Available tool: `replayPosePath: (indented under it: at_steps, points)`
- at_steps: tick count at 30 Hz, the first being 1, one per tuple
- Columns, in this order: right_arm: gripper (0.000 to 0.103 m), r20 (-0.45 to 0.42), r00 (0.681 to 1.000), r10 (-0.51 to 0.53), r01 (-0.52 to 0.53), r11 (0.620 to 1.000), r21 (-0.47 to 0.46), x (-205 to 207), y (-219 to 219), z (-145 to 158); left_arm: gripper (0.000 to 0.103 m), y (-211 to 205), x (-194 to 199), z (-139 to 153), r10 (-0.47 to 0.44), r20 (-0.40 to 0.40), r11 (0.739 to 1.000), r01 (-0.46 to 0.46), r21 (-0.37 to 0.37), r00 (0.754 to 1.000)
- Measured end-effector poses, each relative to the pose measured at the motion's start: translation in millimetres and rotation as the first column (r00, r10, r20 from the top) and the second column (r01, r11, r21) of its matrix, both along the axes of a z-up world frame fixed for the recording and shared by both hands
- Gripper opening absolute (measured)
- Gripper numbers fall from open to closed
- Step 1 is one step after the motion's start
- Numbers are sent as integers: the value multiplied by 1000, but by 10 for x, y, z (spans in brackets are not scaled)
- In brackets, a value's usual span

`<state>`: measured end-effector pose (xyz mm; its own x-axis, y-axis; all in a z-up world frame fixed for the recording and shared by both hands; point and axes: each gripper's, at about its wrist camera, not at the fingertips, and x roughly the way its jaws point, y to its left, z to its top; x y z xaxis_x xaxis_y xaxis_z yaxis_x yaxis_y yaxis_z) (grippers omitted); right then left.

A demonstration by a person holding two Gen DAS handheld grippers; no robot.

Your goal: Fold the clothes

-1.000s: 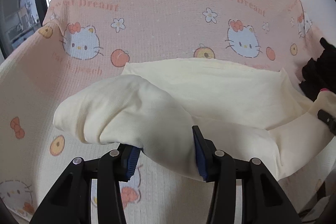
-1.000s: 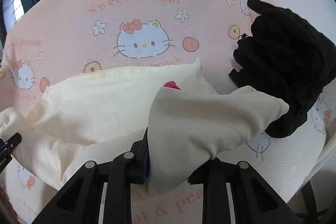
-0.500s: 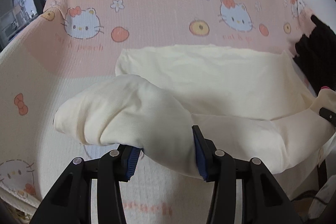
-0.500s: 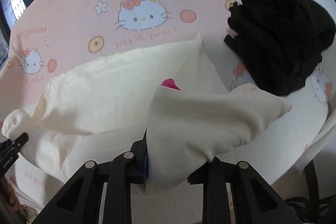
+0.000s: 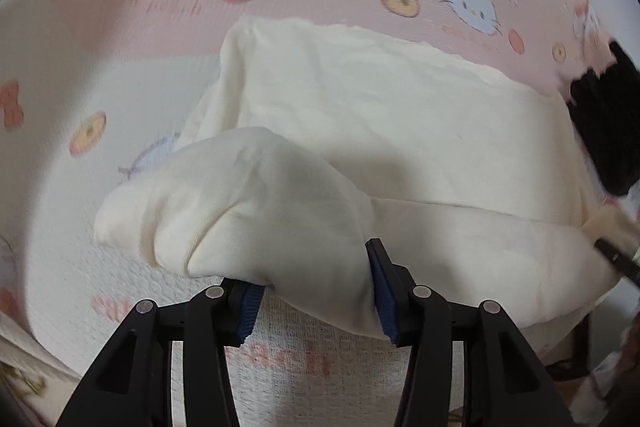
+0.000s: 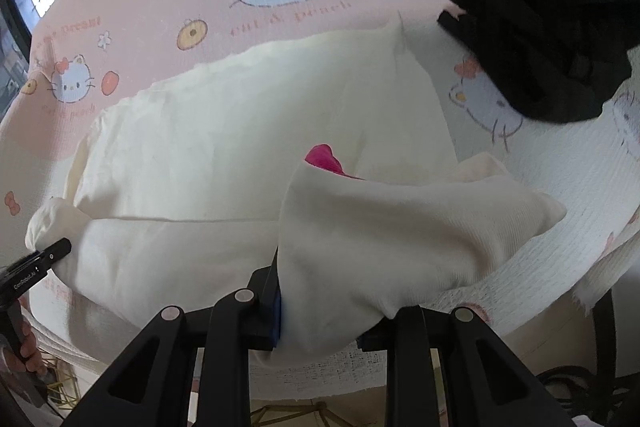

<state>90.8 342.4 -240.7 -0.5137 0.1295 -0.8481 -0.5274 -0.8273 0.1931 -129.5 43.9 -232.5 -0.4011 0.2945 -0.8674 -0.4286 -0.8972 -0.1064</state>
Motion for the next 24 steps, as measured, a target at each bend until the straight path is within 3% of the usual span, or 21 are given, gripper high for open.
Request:
replayPosePath:
  at_steps: [3,5,7,9,11,13,17,21,24]
  points:
    - [28,1,1000,-4,4,1000,-17,45,35,-38,51,-61,-54,-43,33,67,999,-35,32,997]
    - [37,6,1000,4,-4,1000,-15,97,53,-35,57,-82,-77,-71,44,120,998,-49,44,992]
    - [38,10,1000,11,-11,1000,-14,150,70,-32,68,-105,-99,-100,47,176,998,-56,43,983]
    - [46,14,1000,18,-18,1000,-13,202,88,-28,74,-136,-124,-110,42,222,998,-51,35,974]
    - [73,18,999,26,-26,1000,-11,254,105,-25,74,-167,-125,-93,20,273,999,-31,38,962]
    - [73,23,999,33,-33,999,-10,306,123,-22,74,-199,-91,-39,10,287,999,-19,31,958]
    - [73,52,993,102,-106,991,79,351,55,153,74,-212,27,100,-28,249,999,38,-39,968]
    - [73,114,981,157,-180,954,240,383,-147,263,74,-175,207,309,-78,107,984,94,-151,991]
    - [73,173,965,198,-246,911,331,369,-296,306,74,-61,335,400,-168,-6,950,160,-269,986]
